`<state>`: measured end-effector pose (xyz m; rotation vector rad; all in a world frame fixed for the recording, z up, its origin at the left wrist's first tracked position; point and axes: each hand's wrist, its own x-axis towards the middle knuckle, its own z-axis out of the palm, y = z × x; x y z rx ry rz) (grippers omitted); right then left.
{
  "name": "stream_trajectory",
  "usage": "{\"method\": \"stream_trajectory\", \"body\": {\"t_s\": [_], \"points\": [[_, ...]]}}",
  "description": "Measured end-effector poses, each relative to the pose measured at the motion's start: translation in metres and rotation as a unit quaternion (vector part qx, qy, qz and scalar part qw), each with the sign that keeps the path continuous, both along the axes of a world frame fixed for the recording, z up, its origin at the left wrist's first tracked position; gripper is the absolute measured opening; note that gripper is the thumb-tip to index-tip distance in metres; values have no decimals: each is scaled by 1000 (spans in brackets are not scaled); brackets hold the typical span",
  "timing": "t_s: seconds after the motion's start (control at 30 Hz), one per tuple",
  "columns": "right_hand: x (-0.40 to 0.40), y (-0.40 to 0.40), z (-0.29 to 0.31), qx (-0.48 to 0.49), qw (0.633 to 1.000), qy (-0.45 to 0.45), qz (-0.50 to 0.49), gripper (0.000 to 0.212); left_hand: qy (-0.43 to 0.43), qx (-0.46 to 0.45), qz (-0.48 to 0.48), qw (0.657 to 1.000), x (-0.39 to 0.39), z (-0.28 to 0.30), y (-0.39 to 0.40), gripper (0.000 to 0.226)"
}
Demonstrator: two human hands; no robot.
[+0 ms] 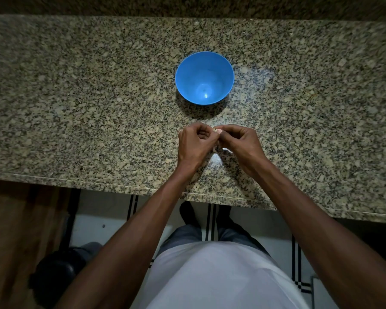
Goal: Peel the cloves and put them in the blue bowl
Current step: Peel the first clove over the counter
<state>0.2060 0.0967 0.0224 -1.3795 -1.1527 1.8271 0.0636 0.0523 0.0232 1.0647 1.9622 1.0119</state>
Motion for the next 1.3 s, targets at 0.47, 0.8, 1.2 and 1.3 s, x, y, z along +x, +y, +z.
{"method": "stream_trajectory", "body": {"t_s": [0.47,0.8,1.2,1.3], "points": [[13,23,8,-152,986,43,-51,13,-232,-53,96,967,-8,-1,-9,17],[20,58,-10,304,876,-342,154,23,-198,-23,110,974,-37,-2,-19,12],[-12,-30,-28,371,825,-355,236,14,29,-37,-1,999,-59,-21,-46,14],[-19,-47,-26,391,811,-373,226,25,56,-45,-42,997,-57,-25,-48,18]]}}
